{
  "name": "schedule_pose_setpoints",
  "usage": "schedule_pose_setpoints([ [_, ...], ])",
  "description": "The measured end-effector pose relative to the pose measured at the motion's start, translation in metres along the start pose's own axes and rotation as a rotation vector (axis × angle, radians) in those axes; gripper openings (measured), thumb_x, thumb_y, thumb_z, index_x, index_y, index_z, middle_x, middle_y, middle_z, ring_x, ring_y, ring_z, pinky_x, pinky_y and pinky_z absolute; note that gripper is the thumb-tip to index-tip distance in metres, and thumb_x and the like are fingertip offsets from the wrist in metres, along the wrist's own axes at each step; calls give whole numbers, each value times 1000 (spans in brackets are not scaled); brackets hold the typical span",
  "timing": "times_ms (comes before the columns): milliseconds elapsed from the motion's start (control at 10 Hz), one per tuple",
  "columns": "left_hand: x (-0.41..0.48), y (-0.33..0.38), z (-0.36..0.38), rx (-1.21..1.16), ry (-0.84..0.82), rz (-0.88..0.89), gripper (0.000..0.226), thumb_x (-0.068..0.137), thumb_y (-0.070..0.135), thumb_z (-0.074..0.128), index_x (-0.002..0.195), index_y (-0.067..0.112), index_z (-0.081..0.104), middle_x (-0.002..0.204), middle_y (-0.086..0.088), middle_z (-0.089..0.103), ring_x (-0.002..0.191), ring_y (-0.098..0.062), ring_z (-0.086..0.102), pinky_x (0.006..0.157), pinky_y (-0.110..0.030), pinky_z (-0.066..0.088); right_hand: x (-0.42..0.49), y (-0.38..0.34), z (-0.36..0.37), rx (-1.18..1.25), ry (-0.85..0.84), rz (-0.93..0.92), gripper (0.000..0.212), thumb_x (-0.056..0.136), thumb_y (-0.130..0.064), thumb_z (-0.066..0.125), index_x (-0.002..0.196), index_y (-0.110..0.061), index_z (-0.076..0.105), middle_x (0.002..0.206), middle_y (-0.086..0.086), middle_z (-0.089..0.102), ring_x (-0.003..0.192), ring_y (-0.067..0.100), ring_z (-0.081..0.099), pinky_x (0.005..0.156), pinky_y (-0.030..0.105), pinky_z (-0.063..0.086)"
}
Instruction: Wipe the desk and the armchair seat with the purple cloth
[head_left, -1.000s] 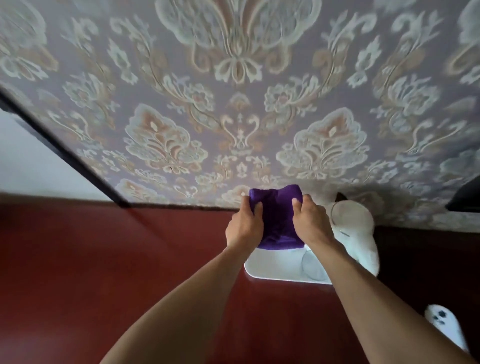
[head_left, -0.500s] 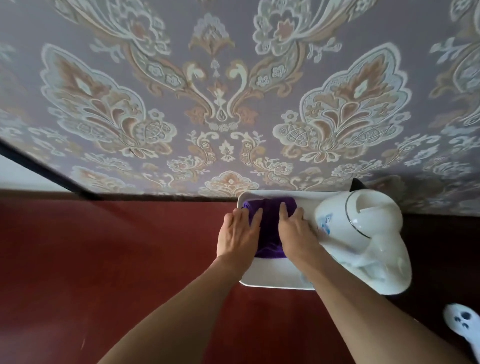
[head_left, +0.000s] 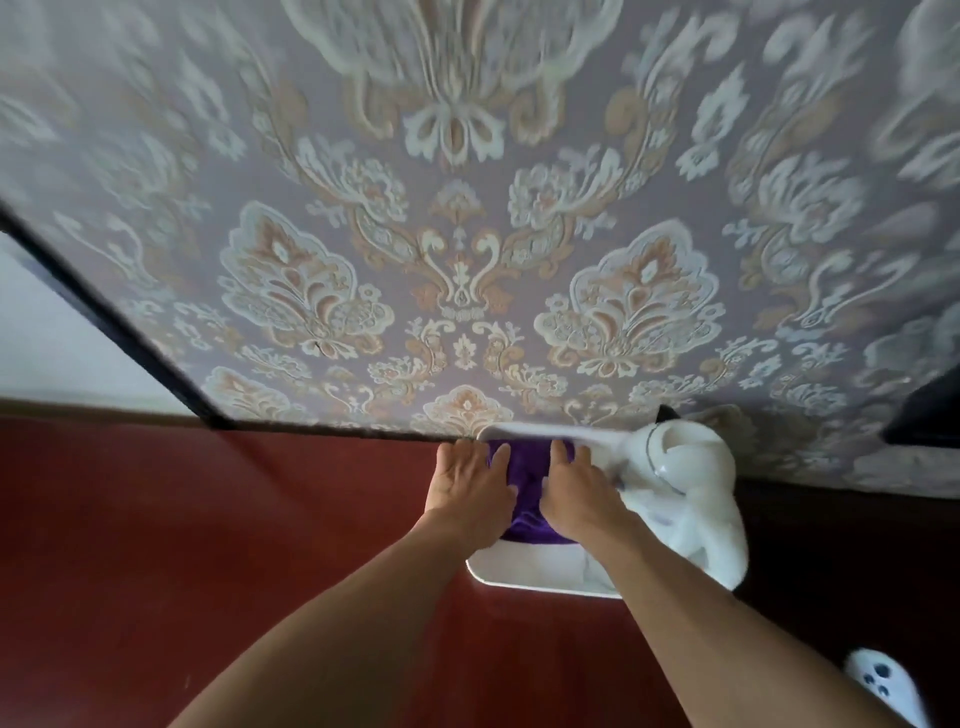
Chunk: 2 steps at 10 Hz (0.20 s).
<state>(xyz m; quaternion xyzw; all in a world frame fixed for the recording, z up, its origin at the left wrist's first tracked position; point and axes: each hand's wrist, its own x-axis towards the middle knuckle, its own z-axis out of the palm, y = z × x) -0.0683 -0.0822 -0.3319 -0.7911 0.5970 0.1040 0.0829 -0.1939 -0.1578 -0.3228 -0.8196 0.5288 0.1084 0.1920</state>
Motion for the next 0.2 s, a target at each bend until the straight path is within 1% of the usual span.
schedule_pose_setpoints([
  [100, -32, 2, -71, -161, 3, -78, 65, 98, 55, 26, 154, 22, 28, 155, -11, 40, 144, -31, 29, 116, -50, 13, -37, -2, -69, 68, 48, -41, 63, 104, -49, 36, 155, -13, 29, 153, 20, 37, 134, 41, 46, 103, 49, 43],
  [200, -70, 2, -152, -184, 116, -128, 71, 97, 63, 23, 156, 24, 28, 161, -8, 35, 149, -30, 24, 118, -52, 10, -86, -9, -148, 60, 183, -87, 68, 100, -61, 28, 151, -17, 36, 156, 18, 37, 136, 40, 43, 106, 50, 38],
])
